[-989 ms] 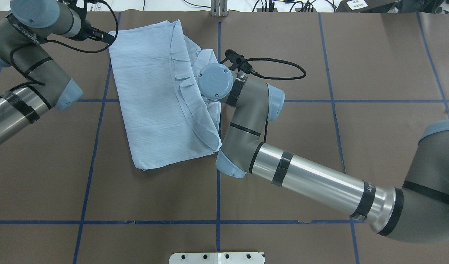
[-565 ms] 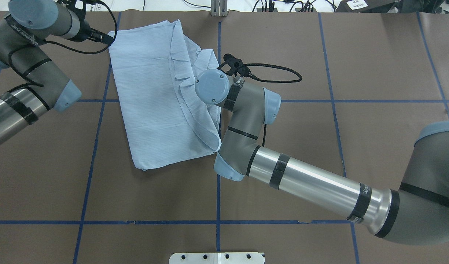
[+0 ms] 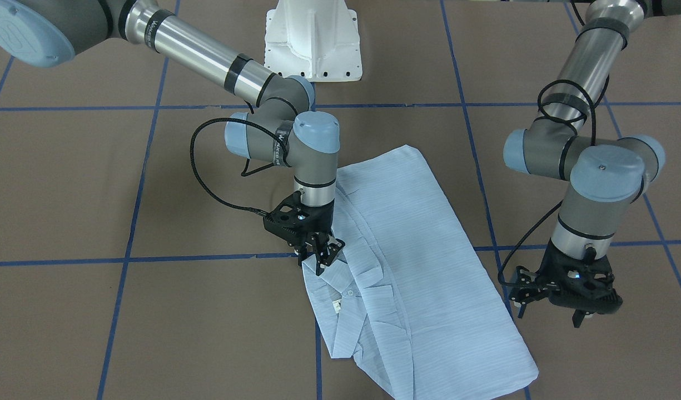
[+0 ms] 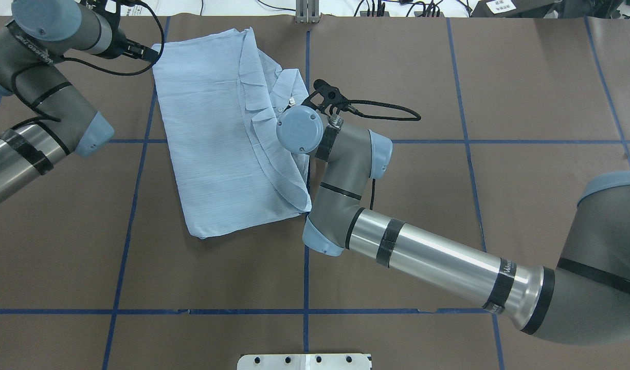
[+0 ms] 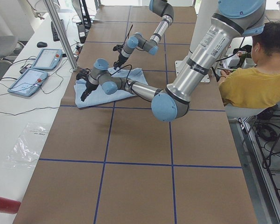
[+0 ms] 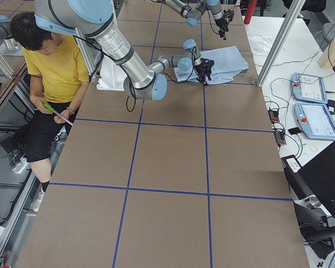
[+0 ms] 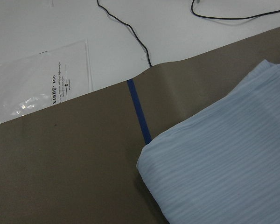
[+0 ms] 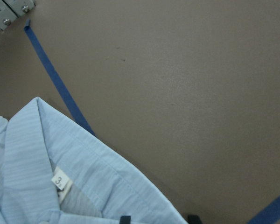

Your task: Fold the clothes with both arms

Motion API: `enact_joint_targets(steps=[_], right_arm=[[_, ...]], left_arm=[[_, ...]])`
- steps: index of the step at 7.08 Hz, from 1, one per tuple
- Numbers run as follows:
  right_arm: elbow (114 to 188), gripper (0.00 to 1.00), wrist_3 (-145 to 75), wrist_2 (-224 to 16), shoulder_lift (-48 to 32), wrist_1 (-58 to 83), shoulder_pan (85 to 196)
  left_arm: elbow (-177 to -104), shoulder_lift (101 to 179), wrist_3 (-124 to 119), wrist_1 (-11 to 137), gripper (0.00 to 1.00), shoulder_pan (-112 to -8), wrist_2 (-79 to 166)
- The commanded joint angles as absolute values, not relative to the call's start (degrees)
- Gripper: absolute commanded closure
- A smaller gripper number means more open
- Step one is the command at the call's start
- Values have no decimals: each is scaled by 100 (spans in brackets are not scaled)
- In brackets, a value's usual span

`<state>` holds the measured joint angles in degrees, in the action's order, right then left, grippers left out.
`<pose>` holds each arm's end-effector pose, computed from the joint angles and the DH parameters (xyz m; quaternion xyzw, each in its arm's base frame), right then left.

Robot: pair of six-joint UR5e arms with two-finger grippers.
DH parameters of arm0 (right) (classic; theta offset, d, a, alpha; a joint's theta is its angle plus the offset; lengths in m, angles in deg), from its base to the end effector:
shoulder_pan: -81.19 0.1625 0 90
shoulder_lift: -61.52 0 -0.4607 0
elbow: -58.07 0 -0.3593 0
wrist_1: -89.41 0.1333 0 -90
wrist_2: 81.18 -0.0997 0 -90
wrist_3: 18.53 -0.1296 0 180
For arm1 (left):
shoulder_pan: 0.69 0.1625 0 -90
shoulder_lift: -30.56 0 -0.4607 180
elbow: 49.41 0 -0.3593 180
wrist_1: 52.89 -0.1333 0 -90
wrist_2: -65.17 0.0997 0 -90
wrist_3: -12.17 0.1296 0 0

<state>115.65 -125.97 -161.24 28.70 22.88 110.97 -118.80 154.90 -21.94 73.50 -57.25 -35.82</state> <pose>-0.6822 -0.5697 0.2724 0.1224 -0.3962 0.3966 0.8190 0.3340 -0.7028 0.4627 0.3022 0.3065 0.0353 0.9019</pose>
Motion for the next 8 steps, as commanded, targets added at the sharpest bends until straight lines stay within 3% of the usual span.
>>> enact_joint_targets(steps=[1,4,5,6,8], right_arm=[[11563,100,-12445,-16116,3005,2332,11090],[11897,100,-12242,-16116,2891,1892,11064],[12324,100,-12233,-16116,2613,1805,11055],[13564,100,-12233,-16108,1835,1308,11029],[14968,100,-12207,-16037,498,1251,10792]], left_arm=[[-11876,15484,-2194,7350,0,-5720,-3582],[-11876,15406,-2211,7454,0,-5703,-3573],[-11876,15318,-2211,7612,0,-5694,-3582],[-11876,15317,-2211,7631,0,-5685,-3582],[-11885,15300,-2246,7640,0,-5667,-3582]])
